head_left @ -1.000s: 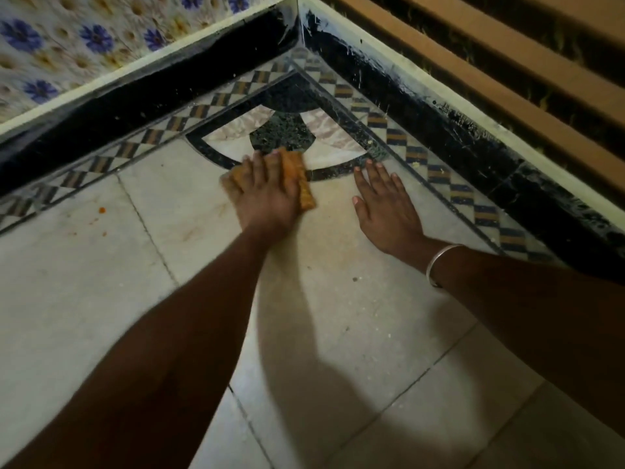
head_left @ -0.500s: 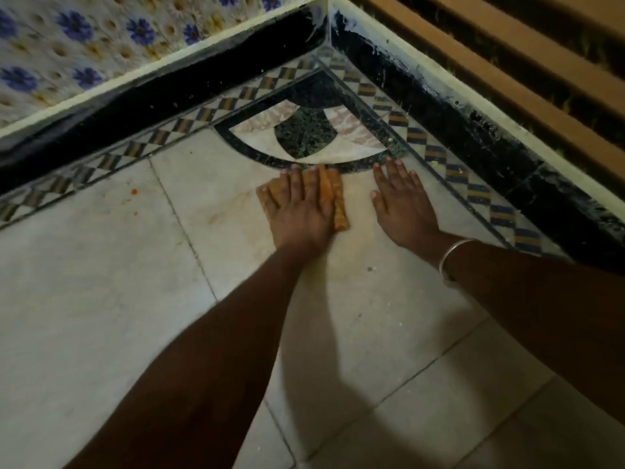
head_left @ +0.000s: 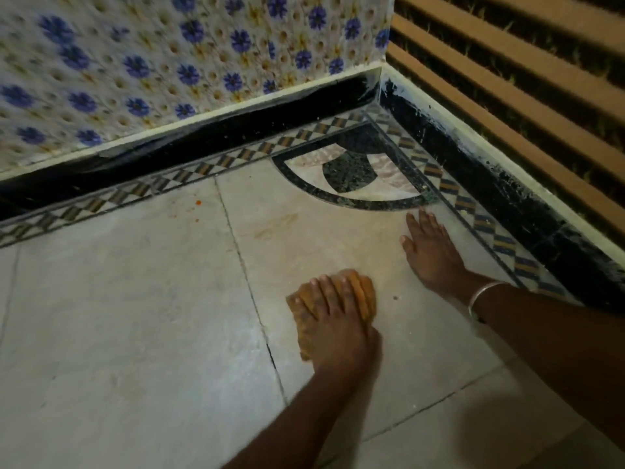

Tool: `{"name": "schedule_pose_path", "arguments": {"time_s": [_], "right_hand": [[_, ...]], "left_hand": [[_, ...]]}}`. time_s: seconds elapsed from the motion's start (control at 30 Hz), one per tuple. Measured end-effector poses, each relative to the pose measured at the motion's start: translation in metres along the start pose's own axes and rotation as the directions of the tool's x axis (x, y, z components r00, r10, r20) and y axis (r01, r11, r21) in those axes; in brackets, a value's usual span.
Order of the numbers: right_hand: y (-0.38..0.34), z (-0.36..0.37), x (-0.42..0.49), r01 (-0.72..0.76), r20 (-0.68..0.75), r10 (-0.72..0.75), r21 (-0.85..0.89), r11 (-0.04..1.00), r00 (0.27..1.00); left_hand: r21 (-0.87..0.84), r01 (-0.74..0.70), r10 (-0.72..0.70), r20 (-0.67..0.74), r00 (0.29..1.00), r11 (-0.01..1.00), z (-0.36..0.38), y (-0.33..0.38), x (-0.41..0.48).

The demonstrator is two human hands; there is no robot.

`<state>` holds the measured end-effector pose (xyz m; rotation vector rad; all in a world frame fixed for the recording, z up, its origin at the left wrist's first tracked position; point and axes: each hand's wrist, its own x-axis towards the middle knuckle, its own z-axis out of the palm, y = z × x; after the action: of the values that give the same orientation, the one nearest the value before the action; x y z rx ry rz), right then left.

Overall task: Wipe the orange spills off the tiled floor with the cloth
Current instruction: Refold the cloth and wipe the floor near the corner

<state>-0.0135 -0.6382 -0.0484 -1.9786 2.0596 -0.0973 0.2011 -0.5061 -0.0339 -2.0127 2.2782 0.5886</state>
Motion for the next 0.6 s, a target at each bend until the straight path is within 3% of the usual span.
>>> {"name": "schedule_pose_path", "arguments": {"time_s": [0.13, 0.2, 0.27, 0.33, 0.4, 0.47, 0.53, 0.6], "right_hand": [[-0.01, -0.007, -0.014, 0.009, 0.059, -0.013, 0.064, 0.998, 0.998], [-0.011, -0.013, -0.017, 0.006, 0.086, -0.016, 0.118, 0.993, 0.996], [-0.021, -0.021, -0.018, -0.014, 0.109, -0.011, 0.22, 0.975, 0.994], [-0.039, -0.037, -0.015, -0.118, 0.157, 0.056, 0.423, 0.898, 0.986], [-0.064, -0.059, -0.018, -0.289, 0.319, 0.082, 0.68, 0.674, 0.944], [-0.091, -0.083, -0.022, -0.438, 0.501, -0.075, 0.812, 0.385, 0.862], [-0.119, -0.105, -0.027, -0.487, 0.523, -0.265, 0.852, 0.19, 0.81], [-0.147, -0.126, -0.028, -0.444, 0.447, -0.335, 0.891, 0.088, 0.83]], "left_hand": [[0.008, -0.068, 0.067, 0.054, 0.996, 0.998, -0.02, 0.022, -0.023], [-0.304, -0.069, 0.094, 0.067, 0.993, 0.95, -0.039, 0.022, -0.024], [-0.74, 0.029, -0.008, 0.031, 0.999, 0.673, -0.061, 0.007, -0.017], [-0.946, 0.134, -0.134, 0.097, 0.986, 0.295, -0.083, -0.009, 0.0], [-0.975, 0.195, -0.133, 0.209, 0.969, -0.108, -0.104, -0.022, 0.02], [-0.89, 0.177, -0.034, 0.21, 0.977, -0.42, -0.132, -0.03, 0.036], [-0.828, 0.096, 0.006, 0.111, 0.994, -0.552, -0.161, -0.036, 0.048], [-0.804, 0.011, -0.007, 0.02, 1.0, -0.595, -0.185, -0.042, 0.061]]}}
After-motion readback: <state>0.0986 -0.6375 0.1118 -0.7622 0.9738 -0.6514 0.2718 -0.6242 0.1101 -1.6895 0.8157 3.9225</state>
